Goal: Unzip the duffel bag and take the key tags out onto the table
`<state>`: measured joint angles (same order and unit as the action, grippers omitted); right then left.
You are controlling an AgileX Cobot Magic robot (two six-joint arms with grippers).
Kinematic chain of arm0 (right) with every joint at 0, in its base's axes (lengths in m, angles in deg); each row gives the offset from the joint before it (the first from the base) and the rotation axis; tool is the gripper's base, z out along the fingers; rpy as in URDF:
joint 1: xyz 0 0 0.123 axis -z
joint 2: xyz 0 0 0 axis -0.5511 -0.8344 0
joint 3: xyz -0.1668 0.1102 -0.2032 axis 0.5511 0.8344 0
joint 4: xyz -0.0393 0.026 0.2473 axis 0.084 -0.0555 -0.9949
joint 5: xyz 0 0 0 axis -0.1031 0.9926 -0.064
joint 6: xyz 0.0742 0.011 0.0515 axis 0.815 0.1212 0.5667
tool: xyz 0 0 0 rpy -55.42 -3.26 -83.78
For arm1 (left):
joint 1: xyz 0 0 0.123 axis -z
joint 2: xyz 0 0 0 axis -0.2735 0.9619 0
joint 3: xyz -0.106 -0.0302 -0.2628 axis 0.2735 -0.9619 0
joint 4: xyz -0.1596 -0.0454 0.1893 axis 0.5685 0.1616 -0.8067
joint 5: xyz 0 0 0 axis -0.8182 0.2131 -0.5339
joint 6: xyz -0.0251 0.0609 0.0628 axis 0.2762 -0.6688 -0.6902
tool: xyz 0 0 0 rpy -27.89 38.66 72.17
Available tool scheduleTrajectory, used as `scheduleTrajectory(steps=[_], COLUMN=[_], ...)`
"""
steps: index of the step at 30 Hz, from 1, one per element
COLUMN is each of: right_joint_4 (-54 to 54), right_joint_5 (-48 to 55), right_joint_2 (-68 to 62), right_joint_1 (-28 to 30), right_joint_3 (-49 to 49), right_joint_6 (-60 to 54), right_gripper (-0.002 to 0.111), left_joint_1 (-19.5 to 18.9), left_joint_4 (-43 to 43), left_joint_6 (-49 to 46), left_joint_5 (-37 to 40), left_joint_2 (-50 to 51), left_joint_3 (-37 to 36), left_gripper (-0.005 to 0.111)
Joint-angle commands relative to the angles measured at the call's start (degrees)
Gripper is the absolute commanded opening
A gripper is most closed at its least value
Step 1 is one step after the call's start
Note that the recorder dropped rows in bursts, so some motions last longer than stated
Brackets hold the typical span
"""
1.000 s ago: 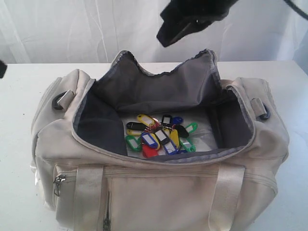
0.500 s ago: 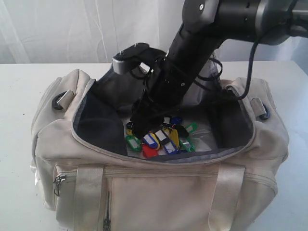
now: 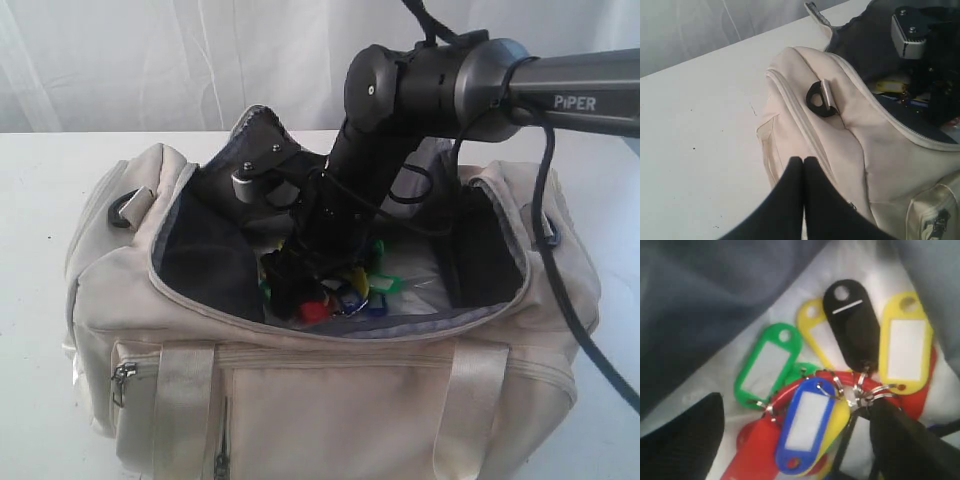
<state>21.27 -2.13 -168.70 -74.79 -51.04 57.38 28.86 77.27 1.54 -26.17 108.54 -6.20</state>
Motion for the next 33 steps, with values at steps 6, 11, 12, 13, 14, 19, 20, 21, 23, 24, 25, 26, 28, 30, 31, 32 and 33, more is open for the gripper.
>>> scheduleTrajectory(steps=[6, 11, 12, 13, 14, 19, 20, 21, 23, 24, 25, 26, 28, 30, 31, 32, 33], right_joint_4=[4.12, 5.98, 5.98, 5.98, 6.04, 6.65, 6.76, 7.03, 7.95, 8.21, 8.35, 8.60, 9.25, 9.25, 9.34, 9.65, 10.24], right_joint_5=[4.39, 6.35, 5.91, 5.81, 5.68, 4.36, 3.74, 3.63, 3.17, 3.17, 3.17, 3.17, 3.30, 3.30, 3.30, 3.30, 3.04], right_joint_2=[-5.25, -2.50, -1.39, -0.10, 1.29, 7.96, 9.25, 10.09, 11.97, 12.69, 13.24, 13.71, 14.25, 14.48, 14.73, 14.90, 15.19], right_joint_1=[0.02, 0.23, 0.23, 0.23, 0.23, 0.23, 0.23, 0.23, 0.26, 0.26, 0.26, 0.26, 0.26, 0.26, 0.39, 0.39, 0.39], right_joint_3=[0.10, -1.96, -2.35, -2.98, -3.54, -6.22, -6.45, -6.78, -7.32, -7.56, -7.67, -7.60, -7.60, -7.60, -7.60, -7.60, -7.60], right_joint_6=[7.13, 7.94, 7.94, 7.94, 7.94, 7.94, 7.94, 7.94, 7.94, 8.04, 8.19, 8.31, 8.40, 8.40, 8.40, 8.40, 8.90], right_gripper=[0.014, 0.000, 0.000, 0.000, 0.000, 0.000, 0.000, 0.000, 0.000, 0.000, 0.000, 0.000, 0.000, 0.000, 0.000, 0.000, 0.000], left_joint_1=[0.37, 0.37, 0.37, 0.37, 0.37, 0.37, 0.37, 0.37, 0.37, 0.37, 0.37, 0.37, 0.37, 0.37, 0.37, 0.37, 0.37], left_joint_4=[0.57, 0.57, 0.57, 0.57, 0.57, 0.57, 0.57, 0.57, 0.57, 0.57, 0.57, 0.57, 0.57, 0.57, 0.57, 0.57, 0.57], left_joint_6=[0.53, 0.53, 0.53, 0.53, 0.53, 0.53, 0.53, 0.53, 0.53, 0.53, 0.53, 0.53, 0.53, 0.53, 0.53, 0.53, 0.53], left_joint_5=[-1.50, -1.65, -1.65, -1.65, -1.65, -1.65, -1.65, -1.65, -1.65, -1.65, -1.65, -1.65, -1.65, -1.65, -1.65, -1.65, -1.65], left_joint_2=[-0.48, -0.48, -0.48, -0.48, -0.48, -0.48, -0.48, -0.48, -0.48, -0.48, -0.48, -0.48, -0.48, -0.48, -0.48, -0.48, -0.48], left_joint_3=[-1.28, -1.26, -1.26, -1.26, -1.26, -1.26, -1.26, -1.26, -1.26, -1.26, -1.26, -1.26, -1.26, -1.26, -1.26, -1.26, -1.26], left_gripper=[0.000, 0.000, 0.000, 0.000, 0.000, 0.000, 0.000, 0.000, 0.000, 0.000, 0.000, 0.000, 0.000, 0.000, 0.000, 0.000, 0.000])
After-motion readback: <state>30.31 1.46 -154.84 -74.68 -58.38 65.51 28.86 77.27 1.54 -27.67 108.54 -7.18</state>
